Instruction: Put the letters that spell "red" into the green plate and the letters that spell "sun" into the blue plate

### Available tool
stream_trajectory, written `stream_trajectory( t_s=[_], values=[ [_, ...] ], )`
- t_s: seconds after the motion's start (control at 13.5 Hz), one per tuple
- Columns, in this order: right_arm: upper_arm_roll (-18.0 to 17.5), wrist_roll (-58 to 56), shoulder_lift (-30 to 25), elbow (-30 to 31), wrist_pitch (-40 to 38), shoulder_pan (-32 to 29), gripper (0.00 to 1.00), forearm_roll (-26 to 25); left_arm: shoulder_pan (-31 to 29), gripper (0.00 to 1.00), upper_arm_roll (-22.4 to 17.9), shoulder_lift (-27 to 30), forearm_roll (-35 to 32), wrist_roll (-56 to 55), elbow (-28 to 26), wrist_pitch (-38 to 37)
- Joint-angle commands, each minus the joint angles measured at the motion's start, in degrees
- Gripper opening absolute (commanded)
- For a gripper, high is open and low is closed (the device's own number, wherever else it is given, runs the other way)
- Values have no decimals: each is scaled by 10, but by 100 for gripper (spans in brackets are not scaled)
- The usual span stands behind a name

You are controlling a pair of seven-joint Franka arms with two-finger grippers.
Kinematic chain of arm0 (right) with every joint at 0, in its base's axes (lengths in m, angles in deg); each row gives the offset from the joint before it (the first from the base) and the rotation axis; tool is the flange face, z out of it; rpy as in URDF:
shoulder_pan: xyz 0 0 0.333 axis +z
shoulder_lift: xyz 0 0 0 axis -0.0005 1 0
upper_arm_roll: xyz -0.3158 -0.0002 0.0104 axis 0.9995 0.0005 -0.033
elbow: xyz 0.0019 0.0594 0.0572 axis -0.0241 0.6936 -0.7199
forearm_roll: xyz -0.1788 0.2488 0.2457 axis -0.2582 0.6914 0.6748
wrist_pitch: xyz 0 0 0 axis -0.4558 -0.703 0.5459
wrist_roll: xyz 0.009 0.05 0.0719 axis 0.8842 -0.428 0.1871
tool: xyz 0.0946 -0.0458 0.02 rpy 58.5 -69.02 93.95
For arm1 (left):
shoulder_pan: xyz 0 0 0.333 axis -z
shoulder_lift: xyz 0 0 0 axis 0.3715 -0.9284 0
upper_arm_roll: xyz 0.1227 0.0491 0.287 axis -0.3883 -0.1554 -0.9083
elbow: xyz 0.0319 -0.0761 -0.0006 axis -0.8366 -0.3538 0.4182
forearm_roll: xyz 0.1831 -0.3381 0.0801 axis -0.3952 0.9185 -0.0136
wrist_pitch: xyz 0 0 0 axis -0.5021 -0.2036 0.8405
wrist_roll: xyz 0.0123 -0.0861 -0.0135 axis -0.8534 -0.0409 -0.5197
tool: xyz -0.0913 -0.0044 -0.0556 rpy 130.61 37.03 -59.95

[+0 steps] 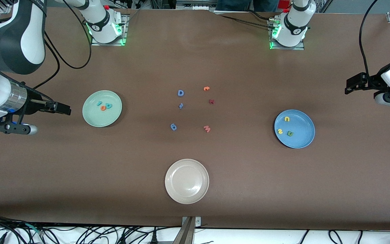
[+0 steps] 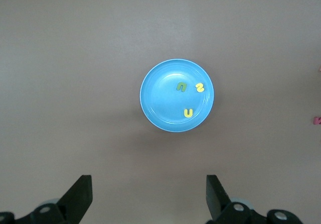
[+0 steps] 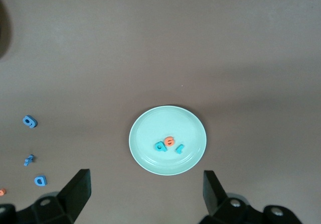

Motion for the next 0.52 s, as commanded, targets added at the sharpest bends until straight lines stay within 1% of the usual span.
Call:
stream_trajectory(
  t_s=[0.0, 0.3, 0.37, 0.45],
  values=[
    [-1, -4, -6, -4, -10, 1, 99, -6, 2, 100, -4, -9, 9, 12, 17, -11],
    [-4, -11, -2, -5, -7, -4, 100, -5, 1, 100, -4, -9, 9, 12, 17, -11],
    [-9, -10, -2, -5, -6, -7, 100, -5, 1, 100, -4, -9, 9, 12, 17, -11],
    [-23, -10, 0, -6, -5, -24, 100, -6, 1, 100, -4, -9, 9, 12, 17, -11]
  ],
)
